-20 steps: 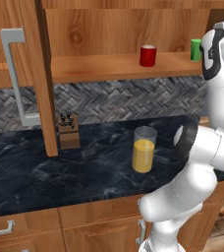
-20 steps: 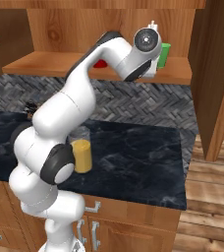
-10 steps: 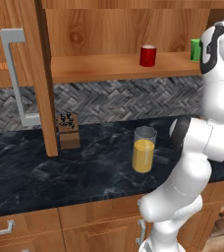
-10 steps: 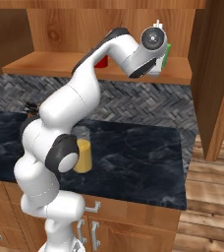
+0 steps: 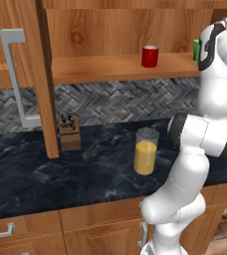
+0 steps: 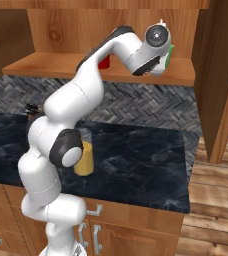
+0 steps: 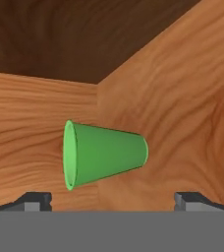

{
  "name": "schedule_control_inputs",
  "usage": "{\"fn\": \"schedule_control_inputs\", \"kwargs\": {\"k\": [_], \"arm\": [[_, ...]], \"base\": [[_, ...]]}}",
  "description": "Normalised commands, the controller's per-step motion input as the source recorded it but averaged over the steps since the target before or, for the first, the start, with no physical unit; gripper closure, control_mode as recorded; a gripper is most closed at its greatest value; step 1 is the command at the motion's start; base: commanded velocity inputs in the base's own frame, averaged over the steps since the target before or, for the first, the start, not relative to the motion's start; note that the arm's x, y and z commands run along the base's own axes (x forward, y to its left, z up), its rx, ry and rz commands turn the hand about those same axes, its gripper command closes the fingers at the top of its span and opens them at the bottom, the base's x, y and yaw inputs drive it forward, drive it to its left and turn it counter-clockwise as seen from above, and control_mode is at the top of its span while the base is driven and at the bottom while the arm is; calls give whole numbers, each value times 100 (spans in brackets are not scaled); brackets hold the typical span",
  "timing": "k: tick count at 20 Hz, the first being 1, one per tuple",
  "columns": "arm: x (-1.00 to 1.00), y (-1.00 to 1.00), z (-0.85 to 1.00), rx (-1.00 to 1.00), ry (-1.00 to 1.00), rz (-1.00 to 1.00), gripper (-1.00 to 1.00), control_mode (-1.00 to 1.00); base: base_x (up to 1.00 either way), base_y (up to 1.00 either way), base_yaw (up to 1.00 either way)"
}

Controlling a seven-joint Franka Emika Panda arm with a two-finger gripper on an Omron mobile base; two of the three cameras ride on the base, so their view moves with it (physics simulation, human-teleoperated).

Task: There is a tray on the dining counter. Grab the cup, mug, and pitcher and place them on the tray. The pitcher may be placed next to the tray if it cannot fit the tray.

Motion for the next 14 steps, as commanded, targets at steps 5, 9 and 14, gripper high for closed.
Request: {"fn": "schedule_control_inputs", "kwargs": {"k": [5,9,14], "arm": [[16,0,-3,0,4,0,-100,-100],[15,0,-1,0,3,0,-100,-100],[25,-3,0,0,0,1,-100,-100]], "base": [[0,0,0],[0,0,0],[0,0,0]]}}
